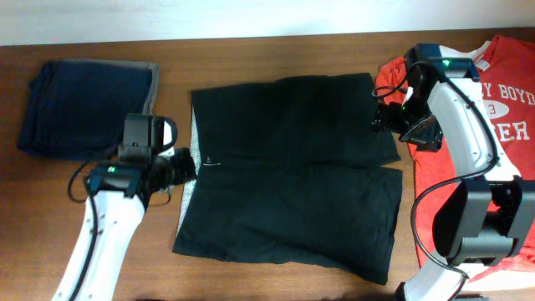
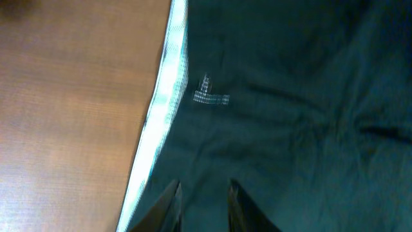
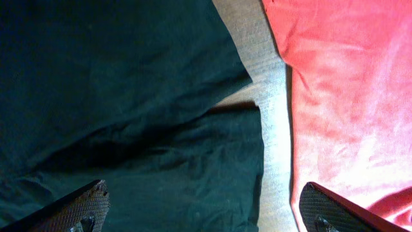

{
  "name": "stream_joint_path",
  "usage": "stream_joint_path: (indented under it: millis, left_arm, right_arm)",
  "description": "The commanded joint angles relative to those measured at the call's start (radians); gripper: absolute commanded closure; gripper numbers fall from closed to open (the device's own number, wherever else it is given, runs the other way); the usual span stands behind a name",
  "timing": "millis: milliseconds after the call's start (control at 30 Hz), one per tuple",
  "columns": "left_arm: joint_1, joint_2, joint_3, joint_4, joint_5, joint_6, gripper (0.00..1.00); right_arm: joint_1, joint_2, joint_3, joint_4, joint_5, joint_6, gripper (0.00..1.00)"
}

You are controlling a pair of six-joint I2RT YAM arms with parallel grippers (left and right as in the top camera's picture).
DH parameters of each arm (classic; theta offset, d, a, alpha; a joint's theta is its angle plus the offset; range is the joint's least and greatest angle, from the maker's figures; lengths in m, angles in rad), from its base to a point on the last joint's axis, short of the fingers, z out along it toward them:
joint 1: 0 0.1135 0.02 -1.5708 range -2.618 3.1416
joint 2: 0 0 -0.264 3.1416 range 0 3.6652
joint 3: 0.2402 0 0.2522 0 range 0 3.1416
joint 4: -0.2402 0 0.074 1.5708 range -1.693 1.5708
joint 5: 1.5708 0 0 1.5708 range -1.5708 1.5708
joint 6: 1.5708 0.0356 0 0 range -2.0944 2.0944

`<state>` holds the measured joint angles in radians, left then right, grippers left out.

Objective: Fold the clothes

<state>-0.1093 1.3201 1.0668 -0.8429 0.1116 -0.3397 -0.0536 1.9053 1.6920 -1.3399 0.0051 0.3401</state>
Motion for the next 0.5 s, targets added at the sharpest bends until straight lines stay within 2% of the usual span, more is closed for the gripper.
stream_joint_path:
  millis: [0,67,133,233,467]
  left_arm:
    - [-0.001,0.171,0.002,0.147,0.047,0.089,0.91]
    - [-0.003,0.258,0.002,0.214,0.105,0.126,1.0]
    - [-0.023,0.372,0.002,0.308,0.11,0.126,0.99]
    - [-0.033,0.451,0.002,0.372,0.11,0.133,1.0]
    - [-0.058,0.584,0.002,0.426,0.104,0.132,1.0]
  right_arm:
    - [-0.006,-0.001,0.012,-0.003,-0.002,0.004,0.02]
    - [-0.006,-0.001,0.012,-0.003,-0.002,0.004,0.02]
    - [-0.006,-0.001,0.012,-0.003,-0.002,0.004,0.02]
    - [-0.006,-0.001,0.012,-0.003,-0.002,0.004,0.02]
    - [-0.006,-0.001,0.012,-0.003,-0.002,0.004,0.02]
